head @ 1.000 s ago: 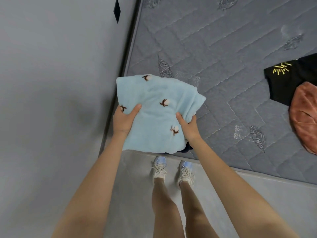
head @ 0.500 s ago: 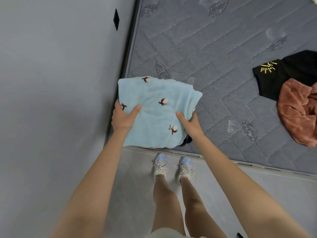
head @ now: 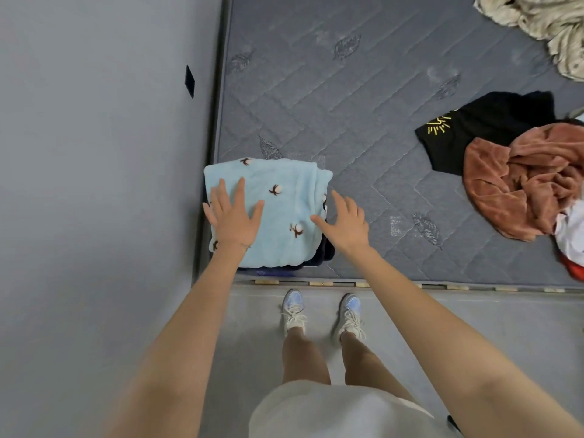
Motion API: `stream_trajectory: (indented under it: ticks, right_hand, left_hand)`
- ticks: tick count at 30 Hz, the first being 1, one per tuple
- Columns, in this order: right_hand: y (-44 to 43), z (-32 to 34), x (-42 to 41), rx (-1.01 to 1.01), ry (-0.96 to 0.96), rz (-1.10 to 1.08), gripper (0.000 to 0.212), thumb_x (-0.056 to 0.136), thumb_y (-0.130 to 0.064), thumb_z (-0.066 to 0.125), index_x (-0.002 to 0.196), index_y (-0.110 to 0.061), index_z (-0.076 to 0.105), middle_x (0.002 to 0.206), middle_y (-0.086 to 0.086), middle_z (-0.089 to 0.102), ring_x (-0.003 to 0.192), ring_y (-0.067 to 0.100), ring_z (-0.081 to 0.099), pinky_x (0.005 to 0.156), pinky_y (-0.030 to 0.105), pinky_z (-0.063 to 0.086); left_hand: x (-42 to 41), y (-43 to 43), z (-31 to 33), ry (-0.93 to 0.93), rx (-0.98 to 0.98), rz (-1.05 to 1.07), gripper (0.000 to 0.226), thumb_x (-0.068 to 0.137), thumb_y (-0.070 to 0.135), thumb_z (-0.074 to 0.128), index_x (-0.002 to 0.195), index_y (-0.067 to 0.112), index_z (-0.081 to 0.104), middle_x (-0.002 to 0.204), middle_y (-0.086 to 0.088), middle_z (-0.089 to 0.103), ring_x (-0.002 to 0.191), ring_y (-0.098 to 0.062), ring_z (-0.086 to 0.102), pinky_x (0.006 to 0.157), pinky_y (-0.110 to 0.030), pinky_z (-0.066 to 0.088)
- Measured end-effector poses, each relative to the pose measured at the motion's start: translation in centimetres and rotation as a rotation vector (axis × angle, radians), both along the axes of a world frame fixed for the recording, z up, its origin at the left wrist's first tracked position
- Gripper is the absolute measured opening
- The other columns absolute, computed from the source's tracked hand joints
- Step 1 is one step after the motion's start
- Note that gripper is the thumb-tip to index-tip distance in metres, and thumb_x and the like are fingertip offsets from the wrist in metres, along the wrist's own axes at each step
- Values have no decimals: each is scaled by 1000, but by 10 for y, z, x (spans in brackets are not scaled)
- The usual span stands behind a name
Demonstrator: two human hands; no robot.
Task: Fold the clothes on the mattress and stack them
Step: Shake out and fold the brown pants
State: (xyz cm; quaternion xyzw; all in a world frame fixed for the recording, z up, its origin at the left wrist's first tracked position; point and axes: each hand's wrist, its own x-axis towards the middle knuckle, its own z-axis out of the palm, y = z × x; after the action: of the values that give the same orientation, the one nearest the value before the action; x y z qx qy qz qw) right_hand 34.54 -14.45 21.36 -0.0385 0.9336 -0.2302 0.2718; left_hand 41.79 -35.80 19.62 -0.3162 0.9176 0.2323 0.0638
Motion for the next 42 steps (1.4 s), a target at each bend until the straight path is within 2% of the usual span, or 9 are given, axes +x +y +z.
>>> stream_trajectory:
  ticks: [4,10,14,18,23,29,42]
  right_hand:
    - [25,24,-20,97,102,85,79,91,-61,51,156,-33,14,163,8,13,149,29,8,119,51,13]
    - [87,55,-43,205,147,138,80,93,-60,48,156,-33,7,164,6,6,151,31,2,119,54,12]
    - [157,73,-58,265,131,131,82,93,-63,45,156,-36,1,165,4,-1,151,32,-5,119,55,7]
    - [245,82,-67,304,115,118,82,93,-64,44,156,-37,-2,165,3,-5,151,32,-11,119,56,4]
    - [354,90,-72,323,151,71,81,93,-64,44,156,-36,1,165,4,-2,151,31,-8,119,55,7]
    - [449,100,-82,297,168,-24,82,92,-62,47,156,-35,4,165,3,3,151,31,-4,119,55,9]
    - [555,87,-129,284,159,-182,85,90,-63,50,155,-36,2,164,5,6,150,32,1,118,59,10]
  left_hand:
    - [-23,17,23,-39,-86,-153,66,96,57,38,153,32,17,163,-6,3,149,-29,-4,117,-52,-8]
    - [-65,75,51,-58,-185,-297,67,96,59,34,154,32,13,163,-5,3,149,-29,-5,117,-54,-6]
    - [-92,148,65,-84,-227,-405,70,95,64,30,154,36,5,163,-5,-4,149,-30,-7,115,-56,-9]
    - [-114,239,73,-91,-219,-460,73,93,67,29,154,36,5,163,-3,-6,149,-32,-8,114,-58,-10]
    - [-133,353,77,-76,-200,-550,72,93,66,29,154,35,5,163,-5,-8,149,-31,-10,114,-58,-10]
    - [-161,452,82,-72,-190,-624,72,93,65,31,154,34,7,163,-5,-5,149,-31,-9,114,-59,-9]
    - [-235,552,83,-79,-201,-746,74,94,67,28,154,33,3,163,-5,-6,149,-31,-10,115,-58,-8]
